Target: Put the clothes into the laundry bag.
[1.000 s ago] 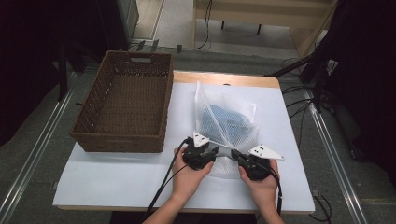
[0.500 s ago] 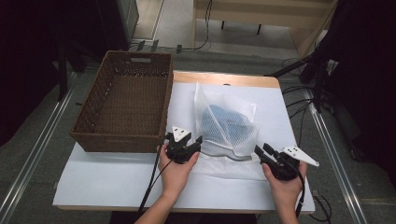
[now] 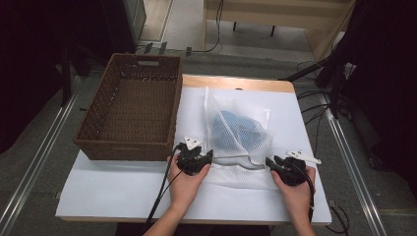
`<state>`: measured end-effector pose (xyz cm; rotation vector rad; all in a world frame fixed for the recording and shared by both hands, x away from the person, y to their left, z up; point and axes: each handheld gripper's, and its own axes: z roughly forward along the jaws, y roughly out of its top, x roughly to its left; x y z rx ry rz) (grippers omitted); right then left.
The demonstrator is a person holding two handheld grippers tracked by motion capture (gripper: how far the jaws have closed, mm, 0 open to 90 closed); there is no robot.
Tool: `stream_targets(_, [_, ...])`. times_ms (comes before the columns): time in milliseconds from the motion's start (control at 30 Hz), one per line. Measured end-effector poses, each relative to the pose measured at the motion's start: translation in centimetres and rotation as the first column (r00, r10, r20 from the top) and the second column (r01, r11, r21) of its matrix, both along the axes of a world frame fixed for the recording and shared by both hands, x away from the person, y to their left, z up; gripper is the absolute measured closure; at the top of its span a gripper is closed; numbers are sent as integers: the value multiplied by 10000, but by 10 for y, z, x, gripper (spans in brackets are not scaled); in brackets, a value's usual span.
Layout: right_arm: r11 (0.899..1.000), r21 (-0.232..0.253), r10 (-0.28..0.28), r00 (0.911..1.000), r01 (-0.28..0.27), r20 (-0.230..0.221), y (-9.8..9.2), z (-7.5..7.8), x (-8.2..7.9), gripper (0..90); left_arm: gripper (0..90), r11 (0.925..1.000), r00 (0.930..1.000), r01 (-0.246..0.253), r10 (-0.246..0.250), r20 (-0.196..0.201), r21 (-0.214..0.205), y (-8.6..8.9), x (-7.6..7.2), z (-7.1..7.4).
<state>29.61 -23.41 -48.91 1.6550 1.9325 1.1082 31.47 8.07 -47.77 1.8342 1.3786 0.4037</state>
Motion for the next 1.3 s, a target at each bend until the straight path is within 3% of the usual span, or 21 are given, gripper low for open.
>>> stream_targets(167, [9967,-731,366,9993,-356,116,8,1,-3,860,666,9966,9982,596,-600,51,562,-5,-6,0])
stream_targets(233, [9938,-1042,390,9992,-381,69,10,3,-3,890,873,9956,9960,887,-884,-100,306,1,-6,1])
stream_targets(300, [9924,-1178,358,9993,-344,105,9,3,-3,896,897,9958,9962,867,-867,-20,307,5,-7,0])
stream_targets(400, [9917,-1283,-8,9998,33,194,2,3,-3,899,900,9952,9972,717,-728,147,659,12,-10,1])
stream_targets(467, [9956,-906,-217,9996,232,175,-8,1,-1,900,900,9937,9973,666,-691,247,906,15,-11,2])
stream_targets(567, [9961,-751,-455,9988,467,176,-15,1,-1,900,900,9923,9982,341,-397,445,1195,18,-11,2])
stream_targets(633, [9956,-731,-576,9981,590,209,-15,0,-1,900,900,9958,9987,314,-347,380,855,23,-10,2])
stream_targets(733, [9965,-663,-491,9985,506,233,-16,0,-1,897,900,9959,9959,525,-576,695,738,24,-13,3])
stream_targets(800, [9996,-178,-202,9994,208,293,-19,1,-1,880,851,9961,9931,609,-670,967,642,28,-17,4])
stream_targets(900, [9987,451,200,9970,-234,753,-24,2,-6,766,714,9958,9884,839,-880,1238,378,38,-23,6])
stream_targets(1067, [9953,208,916,9889,-946,1173,-19,3,-11,601,562,9902,9716,1373,-1398,1909,267,52,-38,10])
stream_targets(1200, [9900,312,1319,9808,-1377,1437,-16,6,-15,470,405,9915,9682,1294,-1232,2178,-144,69,-48,15])
stream_targets(1300, [9884,375,1394,9773,-1471,1594,-15,9,-19,381,298,9900,9648,1393,-1310,2279,-204,80,-54,18])
